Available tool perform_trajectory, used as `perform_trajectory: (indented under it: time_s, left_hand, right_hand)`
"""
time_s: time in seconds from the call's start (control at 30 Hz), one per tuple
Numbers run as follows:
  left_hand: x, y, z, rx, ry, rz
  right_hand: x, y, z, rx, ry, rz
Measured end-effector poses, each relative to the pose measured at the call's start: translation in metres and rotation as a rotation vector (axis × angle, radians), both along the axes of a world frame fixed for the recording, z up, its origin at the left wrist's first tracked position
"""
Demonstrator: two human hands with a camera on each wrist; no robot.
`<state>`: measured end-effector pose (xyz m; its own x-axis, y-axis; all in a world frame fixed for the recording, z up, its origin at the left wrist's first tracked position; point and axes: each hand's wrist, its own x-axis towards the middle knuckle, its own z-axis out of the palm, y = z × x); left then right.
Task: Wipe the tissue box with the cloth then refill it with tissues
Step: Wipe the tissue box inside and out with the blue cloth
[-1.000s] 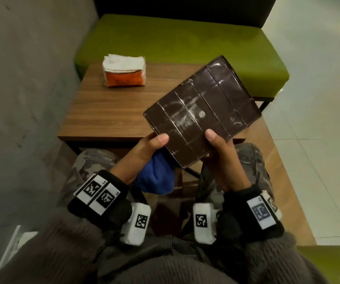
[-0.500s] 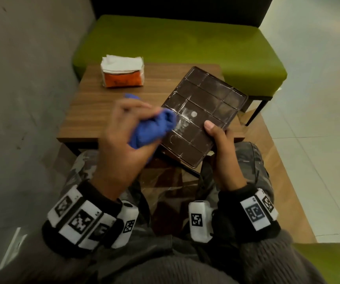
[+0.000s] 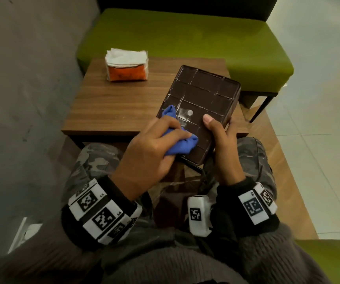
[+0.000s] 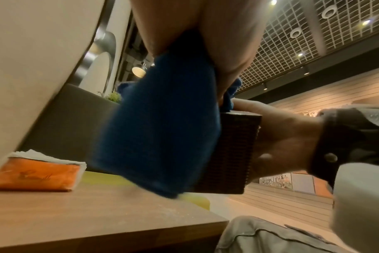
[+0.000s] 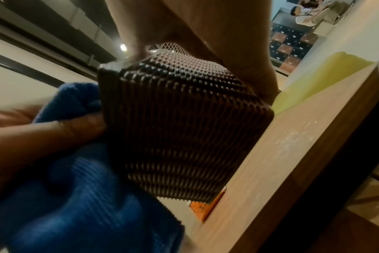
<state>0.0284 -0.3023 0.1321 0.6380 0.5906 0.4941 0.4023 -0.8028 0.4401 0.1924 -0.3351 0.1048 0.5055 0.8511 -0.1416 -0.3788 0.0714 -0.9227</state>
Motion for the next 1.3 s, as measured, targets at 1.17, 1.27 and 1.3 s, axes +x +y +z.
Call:
perform_trajectory:
  time_s: [1.17, 1.27, 1.3]
  left_hand:
    - [-0.005, -0.001, -0.005, -0.026, -0.131, 0.045]
    - [-0.005, 0.02, 0.001, -0.117, -0.263, 0.202]
    - [-0.005, 0.023, 0.002, -0.128, -0.307, 0.265]
  right_hand:
    - [0.005, -0.004, 0.005, 0.046, -0.07, 0.055]
    - [-0.004, -0.005, 0.003, 0.045, -0.095, 0.052]
    - [-0.007, -0.005, 0.002, 0.049, -0.097, 0.047]
